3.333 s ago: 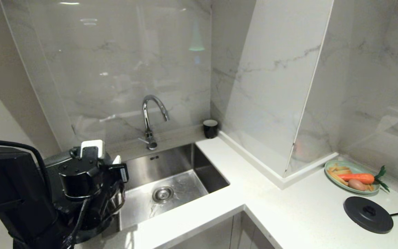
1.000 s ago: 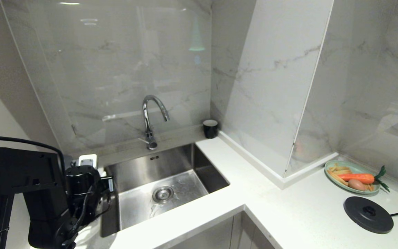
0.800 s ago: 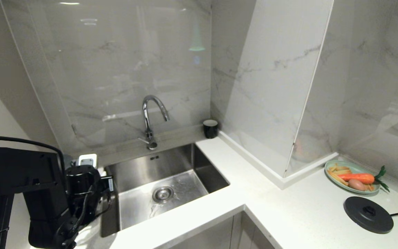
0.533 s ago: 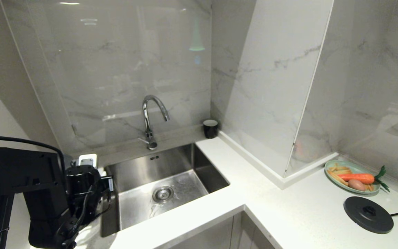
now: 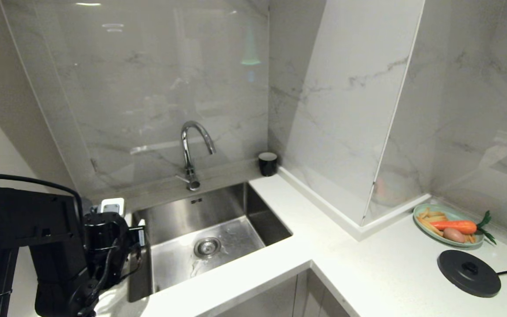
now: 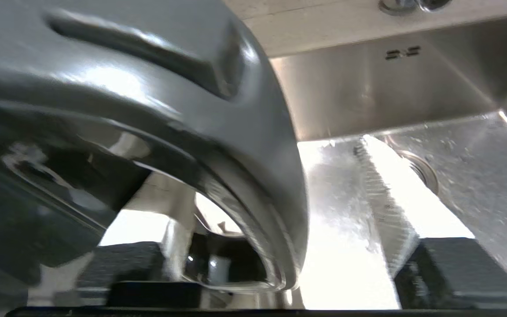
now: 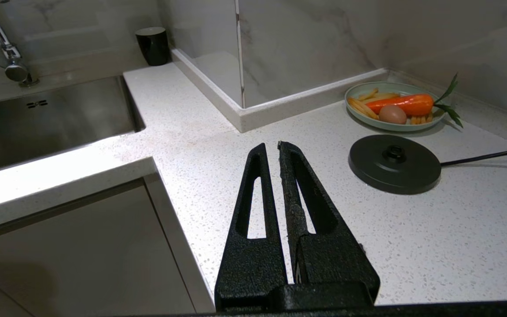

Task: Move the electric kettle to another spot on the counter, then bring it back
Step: Place it by the sink

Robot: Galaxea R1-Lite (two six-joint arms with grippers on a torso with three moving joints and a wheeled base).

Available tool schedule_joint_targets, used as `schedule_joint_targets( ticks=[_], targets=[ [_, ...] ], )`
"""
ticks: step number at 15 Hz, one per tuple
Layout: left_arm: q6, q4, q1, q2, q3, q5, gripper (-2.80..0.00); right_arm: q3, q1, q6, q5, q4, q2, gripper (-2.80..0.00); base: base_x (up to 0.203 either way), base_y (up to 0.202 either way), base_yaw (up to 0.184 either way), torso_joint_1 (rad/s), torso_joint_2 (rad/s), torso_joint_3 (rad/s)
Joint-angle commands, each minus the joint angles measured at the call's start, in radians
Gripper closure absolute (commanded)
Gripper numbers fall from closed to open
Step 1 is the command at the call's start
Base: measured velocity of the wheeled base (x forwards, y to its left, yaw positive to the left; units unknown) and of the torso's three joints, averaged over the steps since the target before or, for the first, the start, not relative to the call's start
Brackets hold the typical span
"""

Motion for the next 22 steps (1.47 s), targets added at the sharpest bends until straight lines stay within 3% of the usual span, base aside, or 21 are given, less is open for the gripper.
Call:
schedule_joint_targets(
  ticks=[1,6,17,22],
  targets=[
    [-0.007,-0.007,-0.001,-0.004,0.021,0.005,-2.80,0.000,0.000,-0.001,0.000,0.000,0.000,0.00,0.000,0.000,0.000,0.000,0.00,0.000],
    [-0.064,-0.007,-0.026,-0.049,0.101,0.007,-2.80,0.000,0.000,0.001,0.000,0.001,0.000,0.00,0.000,0.000,0.000,0.000,0.00,0.000],
    [-0.109,-0.007,-0.032,-0.029,0.041,-0.005,-2.80,0.000,0.000,0.000,0.000,0.002,0.000,0.00,0.000,0.000,0.000,0.000,0.00,0.000],
    [-0.114,-0.007,-0.035,-0.049,0.081,-0.014,-2.80,0.000,0.000,-0.001,0.000,0.000,0.000,0.00,0.000,0.000,0.000,0.000,0.00,0.000]
  ],
)
